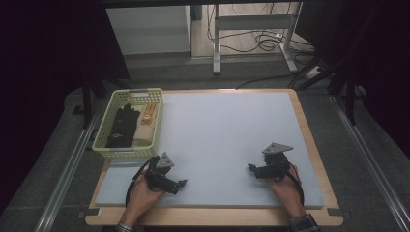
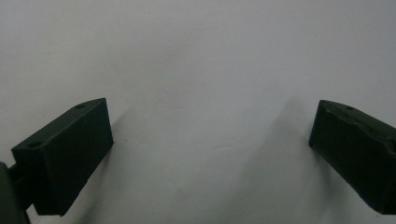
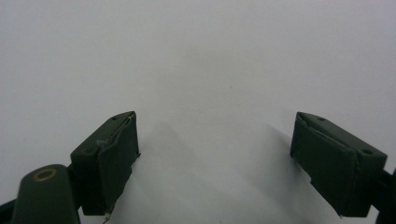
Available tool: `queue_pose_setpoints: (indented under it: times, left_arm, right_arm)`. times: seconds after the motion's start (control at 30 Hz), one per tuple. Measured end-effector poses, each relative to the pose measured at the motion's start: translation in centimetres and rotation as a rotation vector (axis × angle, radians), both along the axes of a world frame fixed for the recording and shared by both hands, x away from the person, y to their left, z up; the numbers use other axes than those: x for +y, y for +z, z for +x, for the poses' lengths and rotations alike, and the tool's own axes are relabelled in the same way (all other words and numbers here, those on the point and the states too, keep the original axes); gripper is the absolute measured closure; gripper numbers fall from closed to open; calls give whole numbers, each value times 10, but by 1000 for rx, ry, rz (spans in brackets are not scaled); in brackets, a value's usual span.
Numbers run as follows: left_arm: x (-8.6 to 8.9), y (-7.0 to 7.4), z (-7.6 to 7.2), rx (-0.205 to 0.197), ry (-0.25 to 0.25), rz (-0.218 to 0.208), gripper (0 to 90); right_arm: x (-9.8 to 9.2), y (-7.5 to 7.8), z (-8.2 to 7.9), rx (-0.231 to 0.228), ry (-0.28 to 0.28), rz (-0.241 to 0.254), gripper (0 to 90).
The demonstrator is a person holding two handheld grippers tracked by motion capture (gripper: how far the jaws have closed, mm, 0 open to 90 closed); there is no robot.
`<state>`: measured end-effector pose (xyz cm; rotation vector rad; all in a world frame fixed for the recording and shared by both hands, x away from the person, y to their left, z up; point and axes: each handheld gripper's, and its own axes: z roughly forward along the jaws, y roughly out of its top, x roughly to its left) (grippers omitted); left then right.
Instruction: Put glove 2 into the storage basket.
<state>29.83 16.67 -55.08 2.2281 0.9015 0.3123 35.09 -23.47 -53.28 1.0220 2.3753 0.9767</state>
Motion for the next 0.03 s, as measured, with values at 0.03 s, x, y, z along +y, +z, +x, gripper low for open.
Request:
queue_pose_setpoints:
  times: [0.03]
  left_arm:
    - [0, 0, 0, 0, 0, 0, 0]
  right_arm:
    - [0, 0, 0, 3, -1, 4, 148]
